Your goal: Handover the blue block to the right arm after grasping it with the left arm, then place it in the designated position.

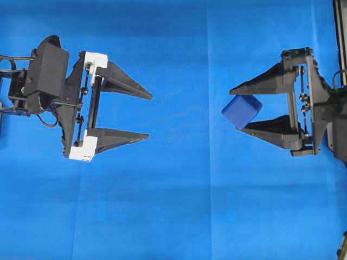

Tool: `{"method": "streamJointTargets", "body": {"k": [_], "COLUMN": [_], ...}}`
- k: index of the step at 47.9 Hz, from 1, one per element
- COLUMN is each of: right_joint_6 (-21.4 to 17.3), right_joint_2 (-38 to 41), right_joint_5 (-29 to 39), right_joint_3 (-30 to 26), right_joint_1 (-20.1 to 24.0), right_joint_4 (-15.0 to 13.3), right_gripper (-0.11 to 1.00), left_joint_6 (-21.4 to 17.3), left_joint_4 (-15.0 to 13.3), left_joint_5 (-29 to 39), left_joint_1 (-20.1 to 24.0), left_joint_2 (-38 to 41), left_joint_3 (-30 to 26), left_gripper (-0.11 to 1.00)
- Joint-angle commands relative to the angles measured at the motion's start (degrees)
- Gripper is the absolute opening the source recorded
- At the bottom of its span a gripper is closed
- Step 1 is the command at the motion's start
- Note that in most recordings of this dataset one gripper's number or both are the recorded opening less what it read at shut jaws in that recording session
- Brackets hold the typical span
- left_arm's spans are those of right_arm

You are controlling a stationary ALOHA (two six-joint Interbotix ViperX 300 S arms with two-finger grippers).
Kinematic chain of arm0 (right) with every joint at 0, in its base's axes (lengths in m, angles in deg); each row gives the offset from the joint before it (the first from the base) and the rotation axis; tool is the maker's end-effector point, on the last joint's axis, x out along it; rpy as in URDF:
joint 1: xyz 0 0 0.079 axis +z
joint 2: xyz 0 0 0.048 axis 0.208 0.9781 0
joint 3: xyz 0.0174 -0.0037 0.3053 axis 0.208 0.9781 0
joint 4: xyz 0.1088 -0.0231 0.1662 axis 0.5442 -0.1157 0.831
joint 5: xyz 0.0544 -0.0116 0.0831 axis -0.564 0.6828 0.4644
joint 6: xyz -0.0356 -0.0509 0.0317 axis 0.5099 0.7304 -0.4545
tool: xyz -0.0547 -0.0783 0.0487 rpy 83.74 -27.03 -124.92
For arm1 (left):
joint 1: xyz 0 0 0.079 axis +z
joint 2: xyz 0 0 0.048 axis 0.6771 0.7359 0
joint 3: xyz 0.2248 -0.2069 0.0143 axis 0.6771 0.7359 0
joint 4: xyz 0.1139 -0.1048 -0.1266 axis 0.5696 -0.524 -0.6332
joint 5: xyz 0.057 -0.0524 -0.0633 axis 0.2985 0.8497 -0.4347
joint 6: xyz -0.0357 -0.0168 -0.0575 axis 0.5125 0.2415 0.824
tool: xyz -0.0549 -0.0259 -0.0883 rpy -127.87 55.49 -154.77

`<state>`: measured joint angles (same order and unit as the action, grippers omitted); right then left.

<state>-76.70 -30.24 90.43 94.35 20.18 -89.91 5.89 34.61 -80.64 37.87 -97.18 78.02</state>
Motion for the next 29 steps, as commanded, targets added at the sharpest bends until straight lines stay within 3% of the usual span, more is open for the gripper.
{"method": "streamJointTargets", "body": {"k": [1, 17, 29], "right_joint_6": [-4.66, -19.42, -21.62], "right_joint_2": [-0.35, -0.53, -0.53], "right_joint_5": [0.00, 0.09, 0.26], "right_joint_3": [-0.97, -1.05, -1.14], "right_joint_1": [0.00, -0.18, -0.26], "right_joint_4": [0.18, 0.18, 0.18], "right_gripper": [0.52, 0.52, 0.52], "left_joint_6": [-0.09, -0.26, -0.26], "left_joint_4": [0.09, 0.09, 0.18], "left_joint_5": [-0.26, -0.35, -0.35], "left_joint_1": [-0.09, -0.26, -0.26], "left_joint_2": [-0.97, -0.97, -0.97], "left_joint_3": [-0.70, -0.88, -0.97], "left_gripper": [0.93, 0.93, 0.93]}}
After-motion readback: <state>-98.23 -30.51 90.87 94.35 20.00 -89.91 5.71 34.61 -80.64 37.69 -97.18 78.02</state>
